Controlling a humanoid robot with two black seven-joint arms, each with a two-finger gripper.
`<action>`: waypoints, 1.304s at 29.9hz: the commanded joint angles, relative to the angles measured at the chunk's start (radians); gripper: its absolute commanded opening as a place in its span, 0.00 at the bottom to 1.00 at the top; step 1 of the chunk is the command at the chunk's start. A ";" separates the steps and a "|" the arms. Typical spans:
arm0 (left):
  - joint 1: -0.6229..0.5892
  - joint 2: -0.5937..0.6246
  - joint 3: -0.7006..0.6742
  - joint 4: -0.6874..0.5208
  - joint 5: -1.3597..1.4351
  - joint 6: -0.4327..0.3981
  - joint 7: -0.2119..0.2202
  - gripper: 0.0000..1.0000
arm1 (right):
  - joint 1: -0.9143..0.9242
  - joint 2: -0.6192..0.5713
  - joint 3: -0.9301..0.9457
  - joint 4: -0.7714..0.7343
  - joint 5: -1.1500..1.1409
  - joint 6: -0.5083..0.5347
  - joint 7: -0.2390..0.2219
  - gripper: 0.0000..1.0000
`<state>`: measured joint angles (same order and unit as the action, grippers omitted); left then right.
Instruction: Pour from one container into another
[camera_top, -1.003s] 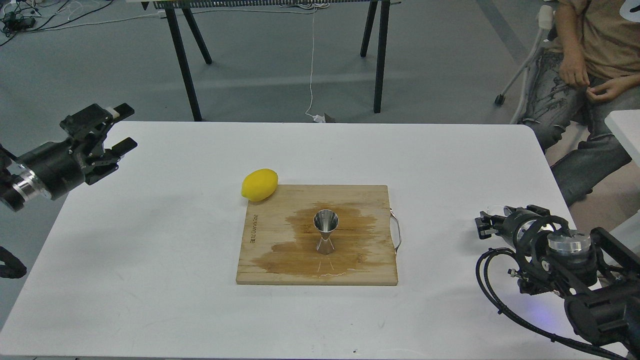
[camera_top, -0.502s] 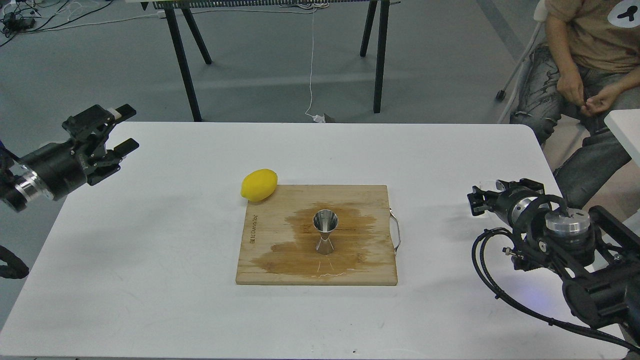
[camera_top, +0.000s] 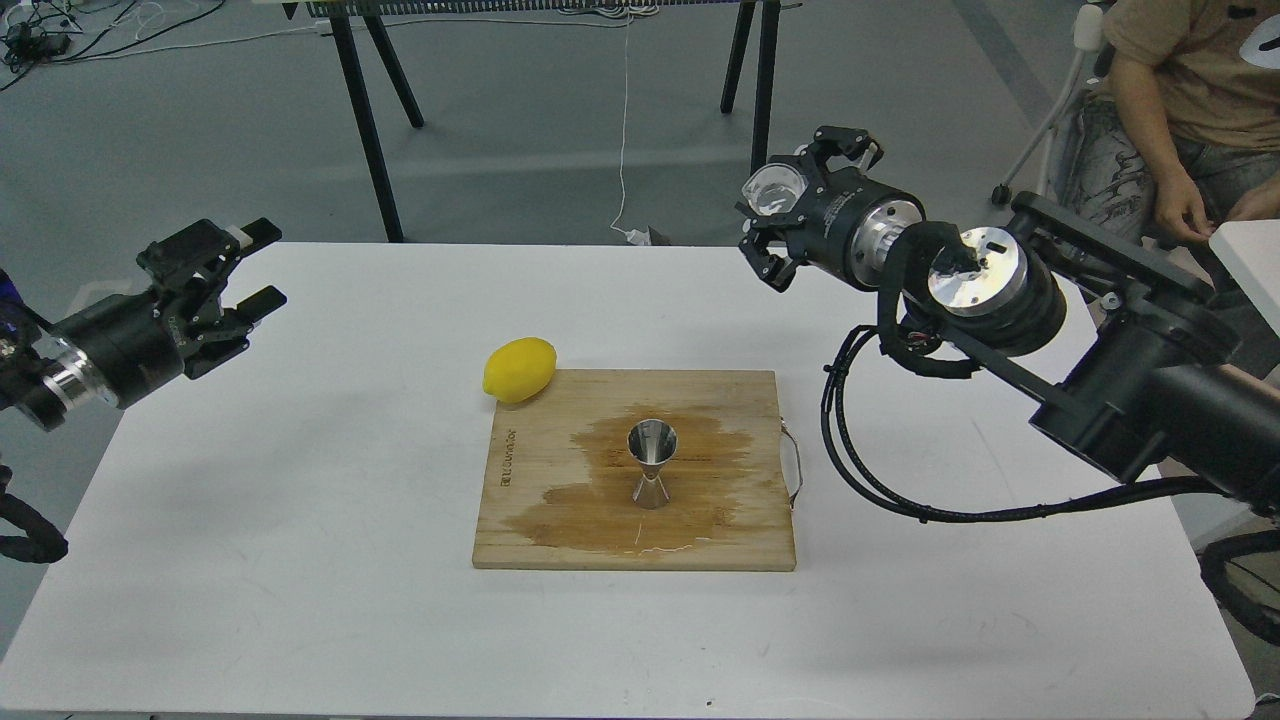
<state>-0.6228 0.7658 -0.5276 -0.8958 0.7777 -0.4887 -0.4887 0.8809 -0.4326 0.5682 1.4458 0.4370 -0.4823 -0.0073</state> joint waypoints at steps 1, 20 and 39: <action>0.000 0.006 0.000 0.000 0.000 0.000 0.000 0.94 | 0.047 -0.003 -0.102 0.080 -0.024 -0.006 -0.025 0.48; 0.022 -0.003 0.000 0.000 0.000 0.000 0.000 0.94 | 0.087 -0.035 -0.422 0.217 -0.481 -0.006 -0.114 0.49; 0.023 -0.002 -0.003 0.000 -0.003 0.000 0.000 0.94 | 0.190 -0.026 -0.625 0.239 -0.751 -0.006 -0.115 0.49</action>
<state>-0.5998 0.7639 -0.5293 -0.8958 0.7748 -0.4887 -0.4887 1.0701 -0.4571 -0.0430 1.6820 -0.2915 -0.4884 -0.1213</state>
